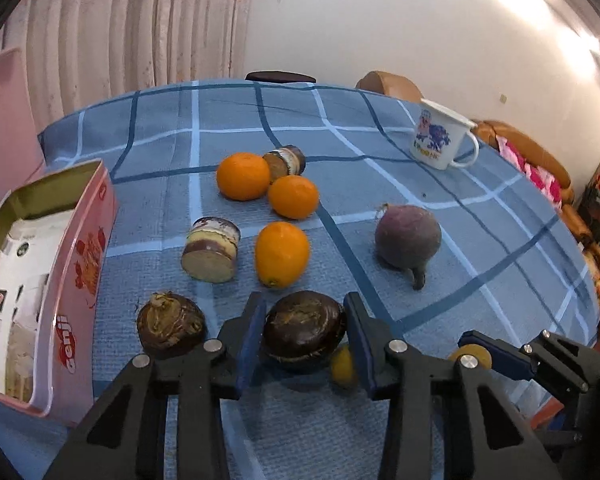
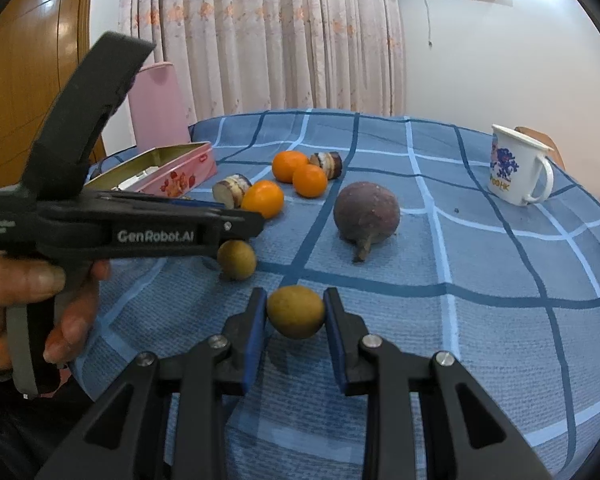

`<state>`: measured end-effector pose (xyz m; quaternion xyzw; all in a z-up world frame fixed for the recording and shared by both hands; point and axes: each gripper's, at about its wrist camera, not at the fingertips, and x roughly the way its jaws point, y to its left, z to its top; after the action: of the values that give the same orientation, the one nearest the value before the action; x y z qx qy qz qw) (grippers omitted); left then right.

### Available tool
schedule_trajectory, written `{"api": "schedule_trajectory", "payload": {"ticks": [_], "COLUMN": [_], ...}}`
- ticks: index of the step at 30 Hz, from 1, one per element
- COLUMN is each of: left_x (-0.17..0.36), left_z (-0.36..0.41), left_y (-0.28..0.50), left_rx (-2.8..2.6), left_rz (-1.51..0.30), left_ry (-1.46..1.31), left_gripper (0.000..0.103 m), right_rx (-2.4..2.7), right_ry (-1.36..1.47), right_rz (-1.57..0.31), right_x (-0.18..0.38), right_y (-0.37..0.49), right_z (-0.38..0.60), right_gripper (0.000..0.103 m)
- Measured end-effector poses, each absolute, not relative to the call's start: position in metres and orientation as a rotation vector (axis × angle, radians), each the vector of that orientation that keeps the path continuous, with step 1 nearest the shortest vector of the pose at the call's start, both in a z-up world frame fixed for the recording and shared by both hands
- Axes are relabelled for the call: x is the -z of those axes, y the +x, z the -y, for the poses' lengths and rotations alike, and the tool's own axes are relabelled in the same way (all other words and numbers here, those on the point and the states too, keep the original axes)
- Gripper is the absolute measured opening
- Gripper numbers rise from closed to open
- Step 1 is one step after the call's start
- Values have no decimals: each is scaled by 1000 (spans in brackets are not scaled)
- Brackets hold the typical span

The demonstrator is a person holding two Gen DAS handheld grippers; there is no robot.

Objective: Organize fruits
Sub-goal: 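Grasp a yellow-brown round fruit with the right gripper while the left grasps a dark brown fruit, then carry both held fruits over the pink tin box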

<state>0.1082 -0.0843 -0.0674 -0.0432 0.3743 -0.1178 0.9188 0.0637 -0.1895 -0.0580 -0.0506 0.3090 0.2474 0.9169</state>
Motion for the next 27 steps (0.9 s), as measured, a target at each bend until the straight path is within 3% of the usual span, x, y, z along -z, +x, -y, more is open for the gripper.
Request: {"api": "schedule_trajectory", "payload": {"ticks": [4, 6, 14, 18, 22, 27], "left_x": [63, 61, 58, 59, 66, 70], "left_z": [77, 74, 69, 73, 80, 78], "left_y": [102, 101, 97, 95, 95, 101], "left_rx": [245, 248, 253, 250, 223, 232], "left_rz": [-748, -737, -710, -704, -730, -768], "left_ry": [-103, -106, -108, -85, -44, -61], "left_gripper": [40, 29, 27, 29, 44, 44], "right_rx": [-509, -513, -521, -523, -520, -517], "right_ry": [-108, -115, -142, -136, -126, -107], "right_rz": [-617, -610, -593, -594, -593, -593], "right_x": [53, 50, 45, 45, 46, 46], "right_y": [64, 66, 69, 68, 68, 70], "right_z": [188, 187, 178, 177, 180, 185], "right_gripper": [32, 32, 32, 32, 32, 32]}}
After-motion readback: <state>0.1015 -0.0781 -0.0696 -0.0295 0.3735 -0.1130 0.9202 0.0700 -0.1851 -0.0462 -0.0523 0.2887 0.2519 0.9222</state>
